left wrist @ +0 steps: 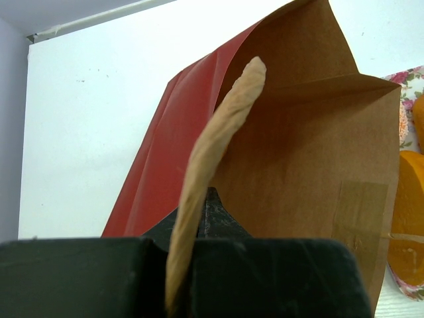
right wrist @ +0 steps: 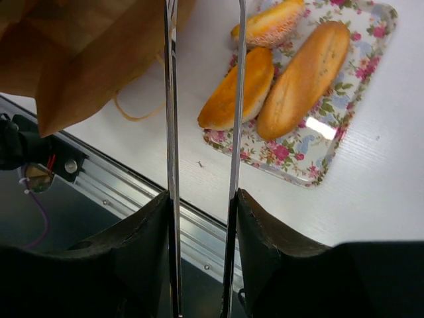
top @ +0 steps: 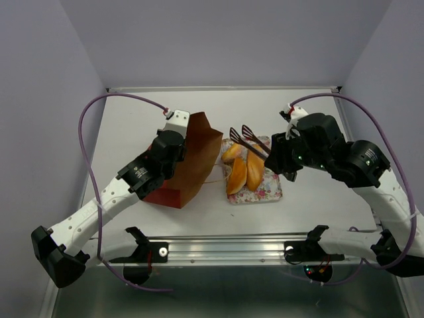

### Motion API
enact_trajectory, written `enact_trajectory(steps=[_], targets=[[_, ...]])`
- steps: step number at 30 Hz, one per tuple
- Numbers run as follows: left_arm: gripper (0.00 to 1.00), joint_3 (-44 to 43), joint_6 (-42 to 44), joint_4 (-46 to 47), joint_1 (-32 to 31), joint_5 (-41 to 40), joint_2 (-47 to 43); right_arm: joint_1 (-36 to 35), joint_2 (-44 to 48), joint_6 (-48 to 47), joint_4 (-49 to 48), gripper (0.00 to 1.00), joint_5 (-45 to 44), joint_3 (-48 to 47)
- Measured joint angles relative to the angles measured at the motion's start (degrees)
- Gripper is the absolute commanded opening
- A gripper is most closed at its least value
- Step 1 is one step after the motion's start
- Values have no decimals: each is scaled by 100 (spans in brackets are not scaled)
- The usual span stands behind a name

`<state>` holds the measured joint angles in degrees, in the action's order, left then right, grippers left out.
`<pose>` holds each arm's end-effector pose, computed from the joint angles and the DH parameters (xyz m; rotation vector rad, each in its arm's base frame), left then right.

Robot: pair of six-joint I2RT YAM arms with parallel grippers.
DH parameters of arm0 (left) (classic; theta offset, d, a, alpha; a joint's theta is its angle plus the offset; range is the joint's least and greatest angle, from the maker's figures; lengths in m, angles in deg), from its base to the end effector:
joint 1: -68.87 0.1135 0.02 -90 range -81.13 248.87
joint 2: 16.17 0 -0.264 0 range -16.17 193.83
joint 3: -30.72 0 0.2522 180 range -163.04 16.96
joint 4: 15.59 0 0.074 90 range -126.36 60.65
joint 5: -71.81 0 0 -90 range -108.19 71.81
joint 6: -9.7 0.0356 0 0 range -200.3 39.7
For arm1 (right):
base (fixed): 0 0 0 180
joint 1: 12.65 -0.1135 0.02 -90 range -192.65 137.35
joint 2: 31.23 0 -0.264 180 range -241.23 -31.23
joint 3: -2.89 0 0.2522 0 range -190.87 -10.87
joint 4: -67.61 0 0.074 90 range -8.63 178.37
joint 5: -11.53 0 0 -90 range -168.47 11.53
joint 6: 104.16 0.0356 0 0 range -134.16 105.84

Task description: Take the fake bread out of the paper bag

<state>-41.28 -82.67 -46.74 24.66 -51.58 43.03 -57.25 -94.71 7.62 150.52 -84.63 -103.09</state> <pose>0.1780 -0.1458 0.3635 0.2780 1.8157 -0.0178 0.1247 0.1176 0.4492 -0.4021 2.2835 0.4818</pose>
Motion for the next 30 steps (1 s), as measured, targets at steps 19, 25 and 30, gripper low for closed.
enact_trajectory(steps=[19, 25, 30], targets=[[0, 0, 68, 11, 0, 304, 9, 0, -1873, -1257, -1869, 49, 2345, 105], [0, 9, 125, 101, 0, 343, 9, 0, -2312, -1141, -2730, 52, 2326, 717], [0, 146, 195, 223, 0, 518, -131, 0, -2771, -966, -3195, 56, 2218, 1108]])
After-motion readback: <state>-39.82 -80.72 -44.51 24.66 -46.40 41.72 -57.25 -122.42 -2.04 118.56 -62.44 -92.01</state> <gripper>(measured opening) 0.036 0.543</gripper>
